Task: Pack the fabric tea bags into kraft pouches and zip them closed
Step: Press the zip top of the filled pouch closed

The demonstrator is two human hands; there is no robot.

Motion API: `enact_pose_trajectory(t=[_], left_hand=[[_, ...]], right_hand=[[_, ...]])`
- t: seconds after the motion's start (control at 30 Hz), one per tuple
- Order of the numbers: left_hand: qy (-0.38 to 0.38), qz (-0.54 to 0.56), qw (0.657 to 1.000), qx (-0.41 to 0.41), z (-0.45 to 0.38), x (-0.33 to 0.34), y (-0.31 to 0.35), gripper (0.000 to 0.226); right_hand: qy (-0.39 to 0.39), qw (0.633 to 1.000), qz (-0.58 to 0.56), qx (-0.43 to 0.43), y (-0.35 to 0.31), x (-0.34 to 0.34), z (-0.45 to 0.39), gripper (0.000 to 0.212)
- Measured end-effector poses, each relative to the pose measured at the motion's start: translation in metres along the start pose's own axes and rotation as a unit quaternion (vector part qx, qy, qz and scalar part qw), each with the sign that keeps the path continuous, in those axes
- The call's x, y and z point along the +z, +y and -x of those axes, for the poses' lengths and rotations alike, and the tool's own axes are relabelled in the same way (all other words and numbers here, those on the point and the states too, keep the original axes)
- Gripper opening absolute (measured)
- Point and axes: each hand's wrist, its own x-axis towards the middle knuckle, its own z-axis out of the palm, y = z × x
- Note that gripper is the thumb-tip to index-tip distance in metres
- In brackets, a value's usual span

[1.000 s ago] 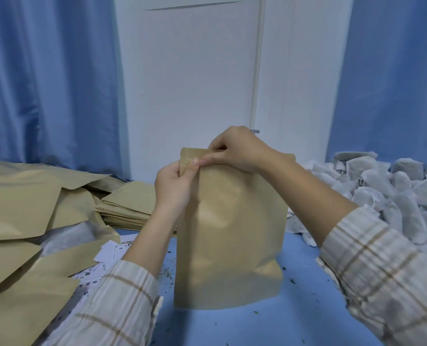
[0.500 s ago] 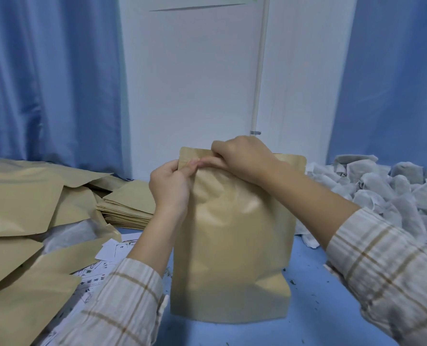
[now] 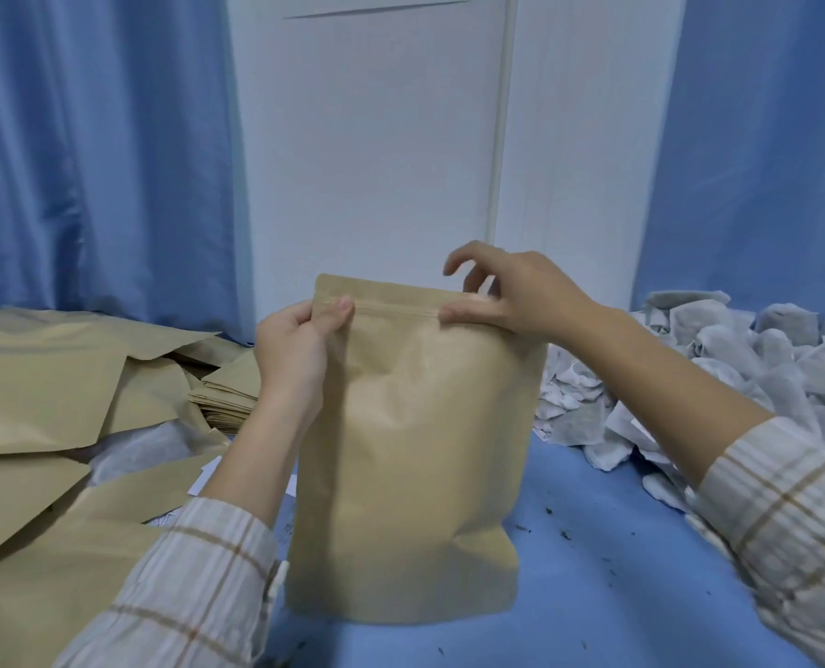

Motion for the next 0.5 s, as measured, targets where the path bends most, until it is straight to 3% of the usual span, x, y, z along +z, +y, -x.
enact_pose_trajectory(t=[0.07,0.17,0.33,0.4,0.47,0.5], left_hand=[[0.002,0.024,1.000,-0.006,-0.001,-0.005,0.000,0.013],[0.000,0.036,0.999,-0.005,0.001,-0.004,-0.002,0.012],[-0.001,0.037,0.999,0.035,0.008,-0.001,-0.005,0.012],[-0.012,0.050,0.998,0.045,0.011,0.000,-0.006,0.014],[-0.023,0.059,0.997,0.046,0.014,0.002,-0.007,0.017],[-0.029,0.064,0.996,0.047,0.015,0.003,-0.008,0.018]], right_hand=[[0.033,0.996,-0.087,-0.016,0.007,-0.005,0.008,0.030],[0.022,0.999,-0.027,-0.013,0.006,-0.012,0.009,0.032],[-0.112,0.979,0.168,-0.028,-0.019,-0.026,-0.003,0.069],[-0.190,0.970,0.153,0.008,-0.028,-0.027,-0.007,0.063],[-0.313,0.942,0.107,0.061,-0.037,-0.025,-0.009,0.046],[-0.362,0.925,0.086,0.076,-0.039,-0.024,-0.011,0.047]])
